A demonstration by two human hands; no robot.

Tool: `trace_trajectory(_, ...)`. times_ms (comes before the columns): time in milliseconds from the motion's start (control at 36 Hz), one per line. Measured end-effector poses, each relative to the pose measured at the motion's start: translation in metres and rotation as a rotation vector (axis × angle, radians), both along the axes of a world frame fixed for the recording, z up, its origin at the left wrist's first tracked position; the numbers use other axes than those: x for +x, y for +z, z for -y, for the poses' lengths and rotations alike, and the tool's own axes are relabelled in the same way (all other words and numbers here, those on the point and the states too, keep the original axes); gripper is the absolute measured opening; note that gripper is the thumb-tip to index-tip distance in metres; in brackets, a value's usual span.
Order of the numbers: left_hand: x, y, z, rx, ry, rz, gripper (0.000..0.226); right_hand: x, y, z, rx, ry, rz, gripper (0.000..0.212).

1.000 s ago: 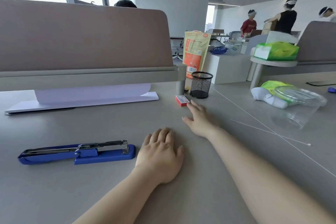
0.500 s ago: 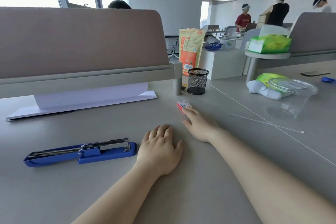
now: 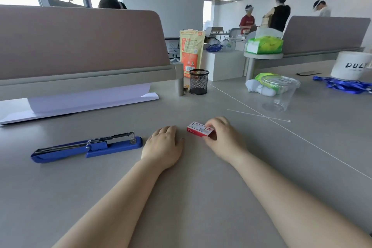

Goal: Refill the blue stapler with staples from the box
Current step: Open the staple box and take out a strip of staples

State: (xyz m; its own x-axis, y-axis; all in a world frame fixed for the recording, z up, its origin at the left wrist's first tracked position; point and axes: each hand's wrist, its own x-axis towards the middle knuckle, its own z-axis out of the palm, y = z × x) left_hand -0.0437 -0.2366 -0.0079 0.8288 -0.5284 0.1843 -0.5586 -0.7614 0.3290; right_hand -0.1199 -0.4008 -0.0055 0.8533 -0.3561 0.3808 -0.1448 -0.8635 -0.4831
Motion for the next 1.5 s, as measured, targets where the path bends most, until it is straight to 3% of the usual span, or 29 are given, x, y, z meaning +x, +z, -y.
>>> trace_trajectory(111,0.001,0.003,0.004,-0.042,-0.07,-0.01,0.057,0.007,-0.004,0.008,0.182,-0.022,-0.021,0.048)
trace_trajectory(556,0.005,0.001,0.009,-0.07,-0.189,0.052,0.05,0.011,-0.008,0.013,0.263,0.097,-0.008,0.046)
trace_trajectory(861,0.011,-0.004,0.009,-0.106,-0.223,0.065,0.046,0.004,-0.003,0.021,0.459,0.273,-0.043,0.058)
trace_trajectory(1083,0.014,-0.001,0.003,-0.23,-0.32,-0.007,0.041,0.004,-0.001,0.024,0.395,0.329,-0.062,0.057)
trace_trajectory(1500,0.019,-0.002,0.002,-0.343,-0.304,0.043,0.041,0.001,0.001,0.036,0.295,0.295,-0.04,0.051)
